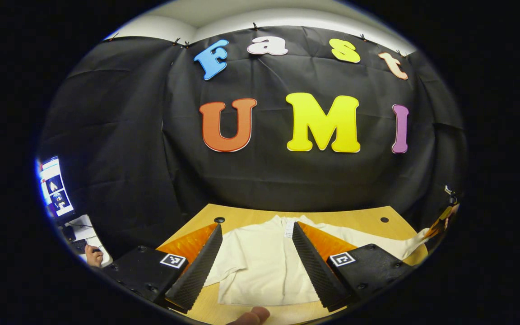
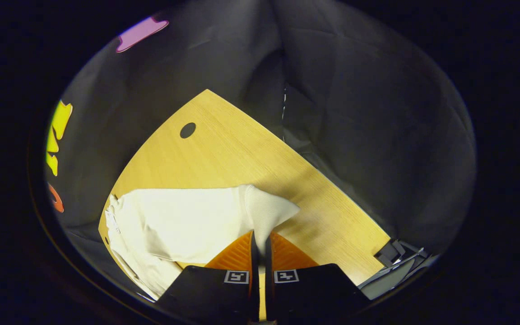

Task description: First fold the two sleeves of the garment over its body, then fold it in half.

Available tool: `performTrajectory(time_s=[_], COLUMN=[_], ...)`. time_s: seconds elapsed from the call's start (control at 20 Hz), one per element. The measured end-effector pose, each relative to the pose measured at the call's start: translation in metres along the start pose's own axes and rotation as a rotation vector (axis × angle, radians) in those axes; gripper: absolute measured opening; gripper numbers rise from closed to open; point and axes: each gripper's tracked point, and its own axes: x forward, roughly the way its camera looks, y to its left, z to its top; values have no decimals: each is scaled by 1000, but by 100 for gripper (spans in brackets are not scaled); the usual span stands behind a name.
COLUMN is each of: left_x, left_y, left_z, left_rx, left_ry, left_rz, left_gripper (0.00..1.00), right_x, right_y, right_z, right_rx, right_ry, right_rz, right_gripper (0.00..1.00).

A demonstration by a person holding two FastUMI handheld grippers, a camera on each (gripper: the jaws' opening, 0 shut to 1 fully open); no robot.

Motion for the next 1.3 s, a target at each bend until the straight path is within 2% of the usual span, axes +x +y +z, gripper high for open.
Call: performTrajectory(time_s=[0.4, 0.6, 0.75, 1.0, 1.3], left_x=[6, 8, 6, 8, 9], left_y=[15, 39, 59, 83, 123], left_z=[7, 8, 22, 18, 4], left_rx=[47, 75, 122, 118, 81], left_ry=[-51, -67, -125, -135, -117], left_rz=[-61, -52, -30, -52, -38], left_gripper=[99, 99, 99, 99, 99], right_x=[-38, -52, -61, -75, -89], right_y=[97, 166, 220, 313, 420], right_z=[-6, -19, -34, -67, -135], right_rx=[-152, -223, -276, -387, -549], right_ry=[-51, -57, -46, -46, -34], right_rz=[48, 91, 121, 169, 247], right_gripper=[5, 5, 5, 5, 5])
